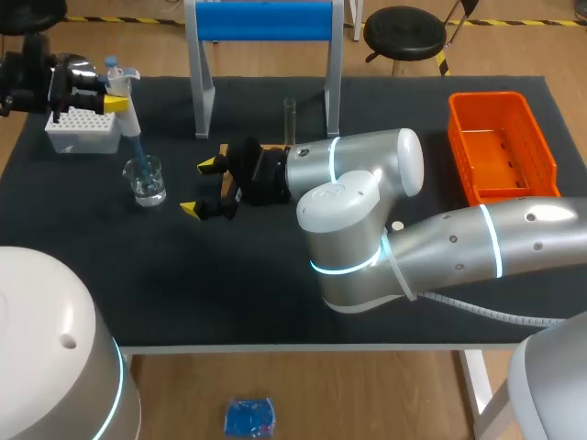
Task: Invert the test tube, pick up the pipette, mount the tip to pipette, aspirate from beaker and dispense into the tube, eject the tip, return the pipette, and cap with the stopper.
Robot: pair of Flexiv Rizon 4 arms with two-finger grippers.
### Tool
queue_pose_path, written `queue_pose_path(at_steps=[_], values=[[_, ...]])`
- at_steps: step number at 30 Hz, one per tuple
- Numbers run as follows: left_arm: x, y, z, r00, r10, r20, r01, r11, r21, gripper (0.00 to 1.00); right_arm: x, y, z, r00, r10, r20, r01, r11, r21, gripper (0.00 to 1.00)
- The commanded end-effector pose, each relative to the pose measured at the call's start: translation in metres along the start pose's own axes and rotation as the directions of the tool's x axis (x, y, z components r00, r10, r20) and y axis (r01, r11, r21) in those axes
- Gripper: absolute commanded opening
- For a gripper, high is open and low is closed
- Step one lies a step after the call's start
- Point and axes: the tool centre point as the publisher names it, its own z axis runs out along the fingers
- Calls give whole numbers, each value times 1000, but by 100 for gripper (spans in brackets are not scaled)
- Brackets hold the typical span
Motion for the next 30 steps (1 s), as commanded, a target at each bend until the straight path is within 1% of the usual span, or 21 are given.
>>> queue_pose_path(at_steps=[1, 16, 18, 19, 21, 24, 26, 28, 30], values=[[-1, 0, 0, 1000, 1, 0, -1, 1000, 1, 0, 0, -1, 1, 1000, 0, 1, 0, 1000, -6, 100], [-1, 0, 0, 1000, 1, 0, -1, 1000, 1, 0, 0, -1, 1, 1000, 0, 1, 0, 1000, -6, 100], [-1, 0, 0, 1000, 1, 0, -1, 1000, 1, 0, -1, 5, -4, 1000, 8, 29, -8, 1000, 1, 100], [-1, 0, 0, 1000, 1, 0, -1, 1000, 1, 0, 0, 8, -8, 1000, 6, 28, -6, 1000, -2, 100], [-1, 0, 0, 1000, 1, 0, -1, 1000, 1, 0, 1, 14, -16, 998, 1, 59, -1, 1000, 11, 100], [-1, 0, 0, 1000, 1, 0, -1, 1000, 1, 0, 2, 23, -28, 997, -2, 83, 0, 1000, 25, 100], [-1, 0, 0, 1000, 1, 0, -1, 1000, 1, 0, 2, 30, -37, 996, 12, 85, -14, 999, 31, 100], [-1, 0, 0, 1000, 1, 0, -1, 1000, 1, 0, 3, 37, -45, 995, -6, 100, 1, 999, 45, 100], [-1, 0, 0, 1000, 1, 0, -1, 1000, 1, 0, 4, 46, -53, 996, -9, 89, 6, 999, 42, 100]])
